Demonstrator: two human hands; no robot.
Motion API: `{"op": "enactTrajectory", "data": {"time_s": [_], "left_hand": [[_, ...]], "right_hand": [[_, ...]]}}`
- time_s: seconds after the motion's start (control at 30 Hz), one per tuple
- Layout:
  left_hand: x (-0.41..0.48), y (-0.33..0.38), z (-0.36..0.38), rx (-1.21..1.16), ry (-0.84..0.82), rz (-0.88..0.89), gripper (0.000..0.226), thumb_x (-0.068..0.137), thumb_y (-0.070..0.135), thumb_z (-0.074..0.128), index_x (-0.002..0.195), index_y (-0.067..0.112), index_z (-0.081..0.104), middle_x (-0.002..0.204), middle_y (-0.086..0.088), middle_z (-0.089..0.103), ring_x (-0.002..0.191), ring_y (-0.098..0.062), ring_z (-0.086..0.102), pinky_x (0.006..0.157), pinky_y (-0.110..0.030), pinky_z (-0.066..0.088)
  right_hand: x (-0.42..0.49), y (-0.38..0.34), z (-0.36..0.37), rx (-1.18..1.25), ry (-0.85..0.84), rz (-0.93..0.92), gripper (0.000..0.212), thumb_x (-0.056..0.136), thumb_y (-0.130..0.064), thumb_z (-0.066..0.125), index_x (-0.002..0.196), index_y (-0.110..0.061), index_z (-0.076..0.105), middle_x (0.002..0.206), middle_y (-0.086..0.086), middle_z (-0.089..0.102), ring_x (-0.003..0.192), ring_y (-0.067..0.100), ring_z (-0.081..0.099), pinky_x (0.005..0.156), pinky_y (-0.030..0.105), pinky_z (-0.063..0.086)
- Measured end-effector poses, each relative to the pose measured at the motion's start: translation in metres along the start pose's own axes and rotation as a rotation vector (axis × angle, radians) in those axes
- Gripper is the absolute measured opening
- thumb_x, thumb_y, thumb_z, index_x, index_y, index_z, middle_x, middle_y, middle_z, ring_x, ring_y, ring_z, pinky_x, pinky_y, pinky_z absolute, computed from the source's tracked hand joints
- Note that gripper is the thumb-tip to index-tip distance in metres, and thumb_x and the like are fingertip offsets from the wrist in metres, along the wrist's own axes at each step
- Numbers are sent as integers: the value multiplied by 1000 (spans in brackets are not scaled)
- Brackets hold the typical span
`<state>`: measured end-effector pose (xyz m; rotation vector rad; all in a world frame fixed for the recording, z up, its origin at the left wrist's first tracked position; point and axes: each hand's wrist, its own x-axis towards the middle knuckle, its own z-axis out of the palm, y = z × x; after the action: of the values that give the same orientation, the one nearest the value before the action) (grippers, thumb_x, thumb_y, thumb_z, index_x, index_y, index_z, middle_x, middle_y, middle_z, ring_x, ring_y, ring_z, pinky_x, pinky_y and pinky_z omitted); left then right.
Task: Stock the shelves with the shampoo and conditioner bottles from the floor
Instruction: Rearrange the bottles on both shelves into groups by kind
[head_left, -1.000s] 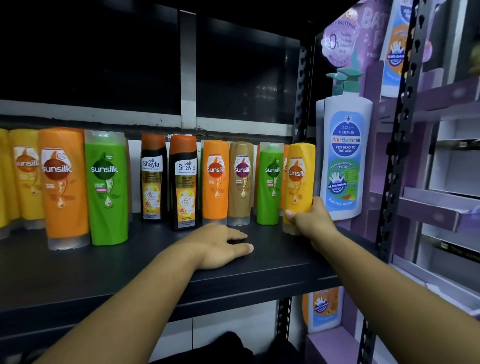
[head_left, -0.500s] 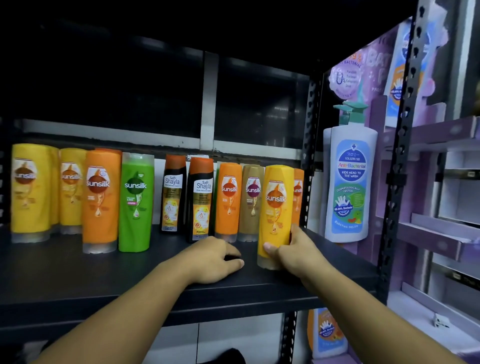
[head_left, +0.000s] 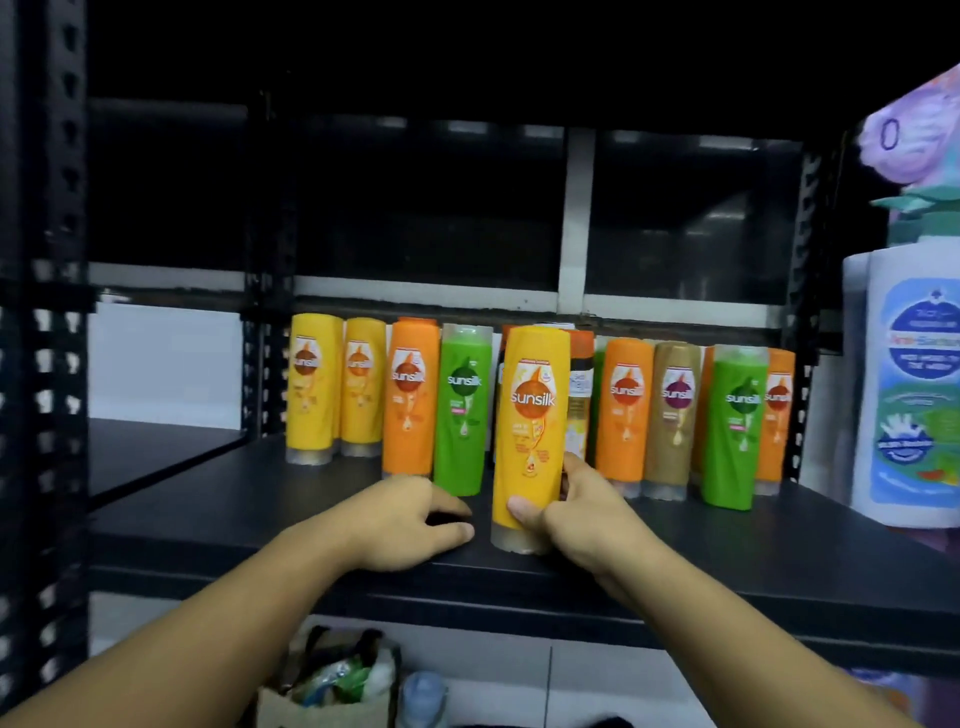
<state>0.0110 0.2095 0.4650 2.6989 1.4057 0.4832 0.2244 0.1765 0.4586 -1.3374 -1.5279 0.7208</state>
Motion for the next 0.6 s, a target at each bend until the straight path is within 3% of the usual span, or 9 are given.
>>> {"op": "enactTrajectory", "data": {"time_s": [0.17, 0.33, 0.47, 0.6], "left_hand": [[-35, -52, -21, 22, 6, -103, 37, 98, 52, 54, 126, 34, 70, 126, 18, 69, 109, -1, 62, 99, -34, 51], [-57, -100, -37, 73, 38, -206, 34, 99, 48, 55, 123, 32, 72, 123, 20, 69, 106, 2, 62, 97, -26, 50], [-62, -136, -45, 61, 87, -317, 32, 97, 49, 56, 119, 33, 73, 119, 20, 70, 103, 0, 62, 97, -29, 51], [-58, -158, -48, 35, 162, -394, 28, 98, 45, 59, 117, 31, 74, 117, 14, 71, 104, -6, 62, 95, -29, 51]], "right_hand": [[15, -23, 64, -4, -71, -25, 53, 82, -29, 83, 127, -32, 53, 119, -8, 68, 109, 17, 64, 102, 44, 52], [30, -42, 123, 4, -105, -66, 52, 83, -28, 82, 124, -30, 52, 120, -5, 66, 109, 20, 63, 102, 43, 51], [46, -53, 160, -21, -89, -99, 48, 84, -29, 81, 118, -32, 48, 119, -4, 62, 109, 21, 59, 97, 36, 49], [69, -61, 185, -66, -47, -63, 53, 85, -30, 80, 127, -26, 49, 123, 0, 60, 113, 25, 58, 94, 36, 47]]}}
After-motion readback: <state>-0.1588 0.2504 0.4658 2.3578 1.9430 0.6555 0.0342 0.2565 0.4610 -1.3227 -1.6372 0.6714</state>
